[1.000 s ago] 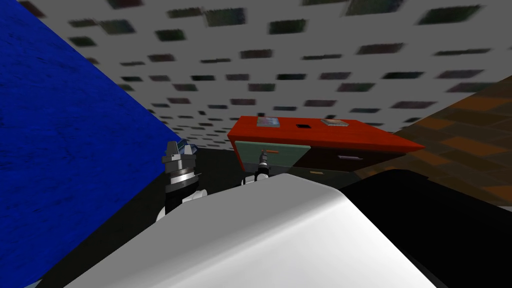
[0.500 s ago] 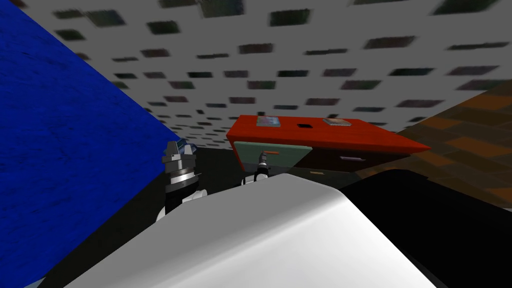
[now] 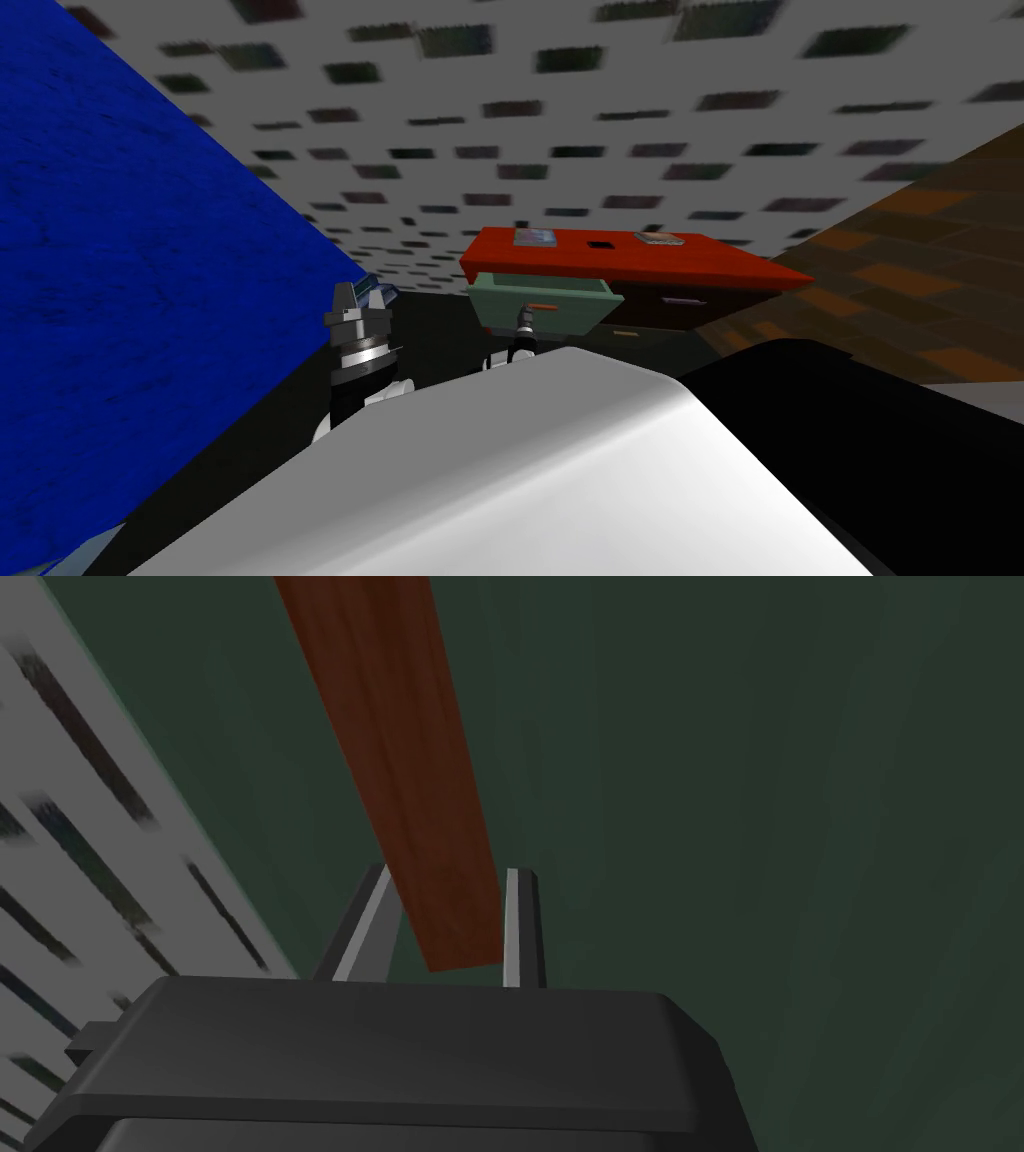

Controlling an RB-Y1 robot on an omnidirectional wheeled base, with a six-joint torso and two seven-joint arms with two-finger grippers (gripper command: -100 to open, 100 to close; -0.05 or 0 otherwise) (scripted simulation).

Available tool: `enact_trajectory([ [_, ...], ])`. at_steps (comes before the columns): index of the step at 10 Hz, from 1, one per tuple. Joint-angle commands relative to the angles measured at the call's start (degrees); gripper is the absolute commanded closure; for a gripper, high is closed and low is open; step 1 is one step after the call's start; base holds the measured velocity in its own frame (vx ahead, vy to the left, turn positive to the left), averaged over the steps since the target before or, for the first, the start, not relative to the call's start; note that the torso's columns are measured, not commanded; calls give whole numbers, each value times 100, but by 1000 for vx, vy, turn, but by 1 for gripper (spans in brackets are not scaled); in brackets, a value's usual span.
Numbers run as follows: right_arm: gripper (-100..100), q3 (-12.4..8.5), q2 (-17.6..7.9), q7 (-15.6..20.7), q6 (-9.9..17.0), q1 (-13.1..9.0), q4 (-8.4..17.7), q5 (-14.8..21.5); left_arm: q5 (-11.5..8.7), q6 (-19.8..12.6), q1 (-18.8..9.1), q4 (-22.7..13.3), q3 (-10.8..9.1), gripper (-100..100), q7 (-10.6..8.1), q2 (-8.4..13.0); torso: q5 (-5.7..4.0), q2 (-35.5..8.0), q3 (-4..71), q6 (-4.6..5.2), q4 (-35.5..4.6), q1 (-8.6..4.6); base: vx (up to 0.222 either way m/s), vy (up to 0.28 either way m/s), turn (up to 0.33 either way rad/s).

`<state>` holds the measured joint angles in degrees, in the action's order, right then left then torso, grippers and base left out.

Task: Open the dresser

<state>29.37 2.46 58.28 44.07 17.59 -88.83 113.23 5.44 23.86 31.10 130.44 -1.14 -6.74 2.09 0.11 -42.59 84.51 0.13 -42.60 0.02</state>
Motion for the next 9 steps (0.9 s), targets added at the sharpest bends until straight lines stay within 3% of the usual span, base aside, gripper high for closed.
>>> enact_trajectory([
  [1,100,109,17,-4,68,78,-117,79,0,0,-1,0,0,0,0,0,4,-41,-26,5,-12,5,-215,67,-3],
  [3,100,55,-28,16,35,57,-111,93,0,0,-1,0,1,0,0,-1,7,-49,-32,5,-26,-1,-146,60,-12],
  [4,-100,101,-29,169,-18,132,-262,14,0,0,0,0,0,0,0,0,1,-8,-9,2,-13,-10,-9,9,-37],
  [9,-100,353,-37,918,-253,483,-1064,-340,0,0,2,0,-1,0,0,1,-10,34,8,-13,31,0,25,-4,-49],
])
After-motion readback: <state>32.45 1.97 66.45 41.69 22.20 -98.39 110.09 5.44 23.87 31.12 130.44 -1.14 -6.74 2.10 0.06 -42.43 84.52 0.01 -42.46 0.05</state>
